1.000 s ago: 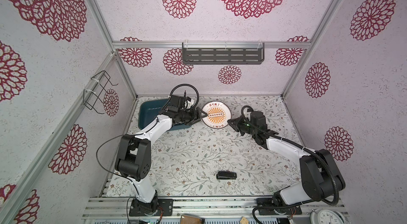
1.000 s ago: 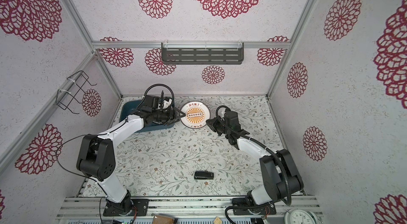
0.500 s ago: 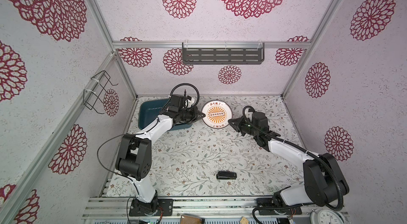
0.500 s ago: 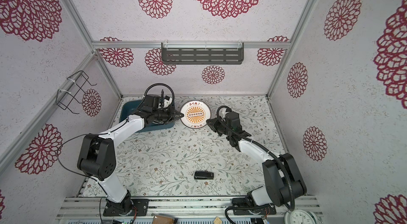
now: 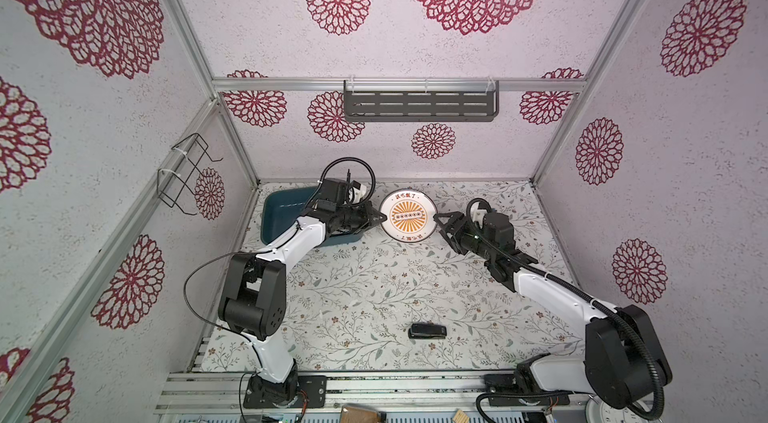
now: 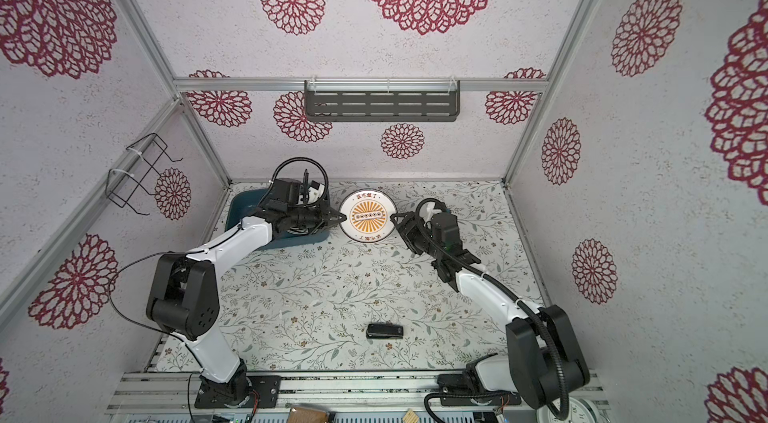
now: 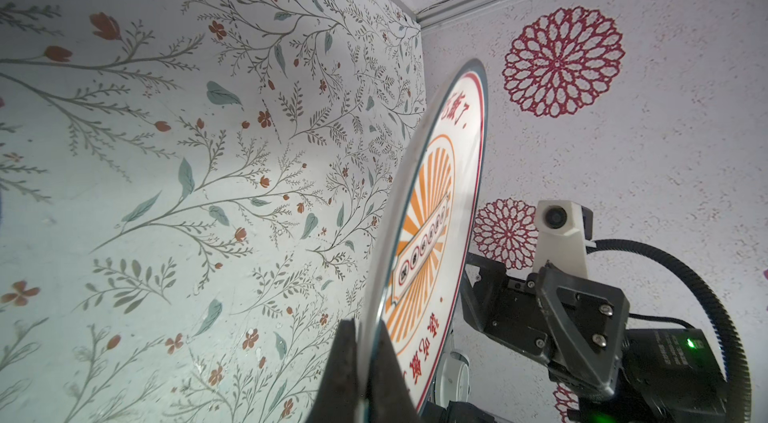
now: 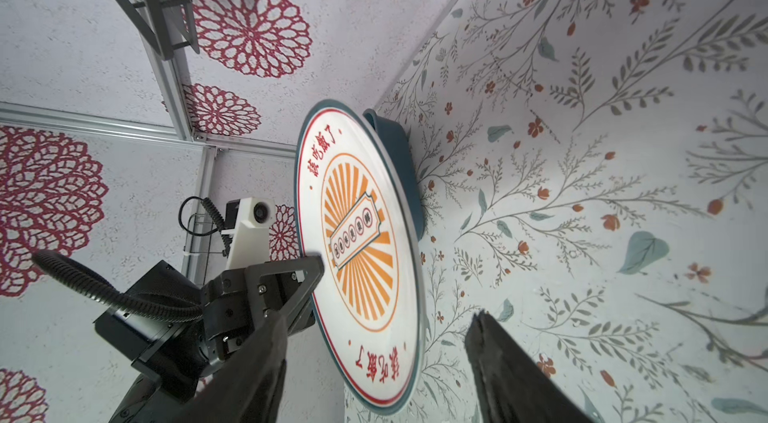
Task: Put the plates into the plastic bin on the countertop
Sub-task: 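Grasp sunburst plate with left gripper while right gripper opens and withdraws, then lower sunburst plate into the bin with left gripper while right retracts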
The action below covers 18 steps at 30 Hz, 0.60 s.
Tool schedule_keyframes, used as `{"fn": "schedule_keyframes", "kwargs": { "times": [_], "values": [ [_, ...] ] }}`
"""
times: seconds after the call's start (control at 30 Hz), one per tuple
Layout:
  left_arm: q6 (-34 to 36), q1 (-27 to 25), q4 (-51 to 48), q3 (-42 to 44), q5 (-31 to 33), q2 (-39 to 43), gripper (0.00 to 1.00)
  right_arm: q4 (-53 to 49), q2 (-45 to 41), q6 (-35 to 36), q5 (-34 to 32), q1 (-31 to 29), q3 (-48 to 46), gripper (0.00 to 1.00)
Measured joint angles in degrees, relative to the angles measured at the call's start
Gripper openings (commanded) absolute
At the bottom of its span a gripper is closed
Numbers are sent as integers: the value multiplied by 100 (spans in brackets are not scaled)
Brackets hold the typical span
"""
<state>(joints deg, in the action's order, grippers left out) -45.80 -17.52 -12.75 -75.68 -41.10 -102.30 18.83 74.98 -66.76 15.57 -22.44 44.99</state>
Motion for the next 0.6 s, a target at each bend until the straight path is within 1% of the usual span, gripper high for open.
{"fn": "schedule_keyframes", "kwargs": {
  "times": [0.1, 0.2, 0.23, 0.37, 0.6],
  "values": [
    [-57, 0, 17, -2, 2, -33, 0, -142, -387, 131, -391, 2, -59, 91],
    [-116, 0, 66, -2, 4, -59, 0, -367, -769, 317, -778, 0, -52, 95],
    [-122, 0, 76, -4, 4, -59, 0, -463, -870, 402, -890, 0, -37, 99],
    [-138, 7, 111, -87, 2, -122, 0, -903, -1043, 730, -1294, 2, 114, 99],
    [-190, 103, 190, -184, -15, -243, 0, -1296, -1054, 1025, -1672, 2, 160, 99]
  ]
}}
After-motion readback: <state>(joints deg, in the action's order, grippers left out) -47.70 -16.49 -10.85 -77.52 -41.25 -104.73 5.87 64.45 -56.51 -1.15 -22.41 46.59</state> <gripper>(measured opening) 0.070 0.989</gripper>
